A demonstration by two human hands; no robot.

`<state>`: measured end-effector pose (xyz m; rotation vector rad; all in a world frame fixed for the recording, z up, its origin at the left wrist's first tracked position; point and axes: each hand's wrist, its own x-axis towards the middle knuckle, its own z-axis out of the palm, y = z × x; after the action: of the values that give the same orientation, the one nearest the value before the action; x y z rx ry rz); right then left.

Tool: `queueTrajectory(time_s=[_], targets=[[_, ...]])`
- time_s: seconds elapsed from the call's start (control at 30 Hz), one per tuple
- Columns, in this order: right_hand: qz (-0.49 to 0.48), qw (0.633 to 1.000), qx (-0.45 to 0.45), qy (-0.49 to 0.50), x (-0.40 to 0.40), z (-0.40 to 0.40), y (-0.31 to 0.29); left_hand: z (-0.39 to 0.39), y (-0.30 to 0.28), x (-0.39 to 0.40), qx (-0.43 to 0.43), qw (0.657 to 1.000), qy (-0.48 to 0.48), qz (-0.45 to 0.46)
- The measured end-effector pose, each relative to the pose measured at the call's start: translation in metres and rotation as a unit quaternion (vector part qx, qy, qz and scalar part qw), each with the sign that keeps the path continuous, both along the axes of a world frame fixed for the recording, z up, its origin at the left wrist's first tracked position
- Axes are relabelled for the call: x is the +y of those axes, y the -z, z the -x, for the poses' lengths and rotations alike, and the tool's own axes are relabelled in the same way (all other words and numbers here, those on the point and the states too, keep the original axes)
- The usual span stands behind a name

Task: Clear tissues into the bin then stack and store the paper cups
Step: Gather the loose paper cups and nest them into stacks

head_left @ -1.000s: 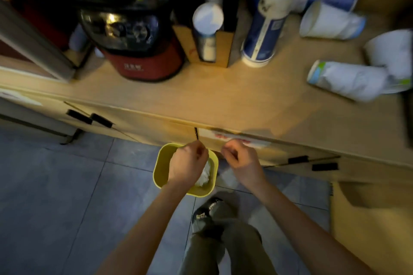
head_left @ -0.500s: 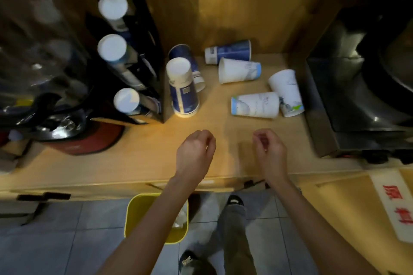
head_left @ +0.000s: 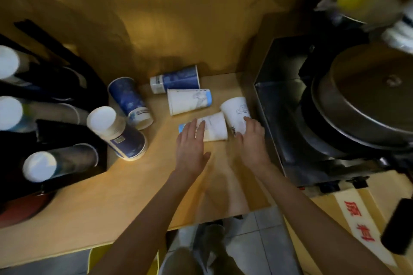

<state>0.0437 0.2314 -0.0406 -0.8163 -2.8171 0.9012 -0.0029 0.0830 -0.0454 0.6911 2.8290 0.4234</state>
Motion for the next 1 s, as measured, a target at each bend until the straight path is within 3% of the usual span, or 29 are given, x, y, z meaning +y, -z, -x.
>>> queueTrajectory(time_s=[0.27,0.67,0.73,0.8,0.93,1.0], targets=[[-0.053,0.989,-0.141,0.009,-0.001,0.017,0.021,0.021,0.025,0.01,0.002,0.999,-0.046,0.028],[-0.109,0.98,-0.165,0.017,0.016,0.023,0.027,0.046,0.036,0.006,0.092,0.991,-0.008,0.097],[-0.109,0.98,-0.166,0.021,0.015,0.023,0.029,0.047,0.033,-0.001,0.048,0.997,-0.013,0.051],[-0.11,0.979,-0.168,0.033,0.013,0.025,0.029,0.048,0.023,-0.007,-0.03,0.997,-0.045,-0.051],[-0.106,0.977,-0.174,0.059,0.007,0.03,0.03,0.043,0.004,-0.014,-0.134,0.936,-0.189,-0.267],[-0.112,0.974,-0.184,0.071,0.007,0.032,0.031,0.038,0.004,-0.016,-0.155,0.909,-0.224,-0.315]])
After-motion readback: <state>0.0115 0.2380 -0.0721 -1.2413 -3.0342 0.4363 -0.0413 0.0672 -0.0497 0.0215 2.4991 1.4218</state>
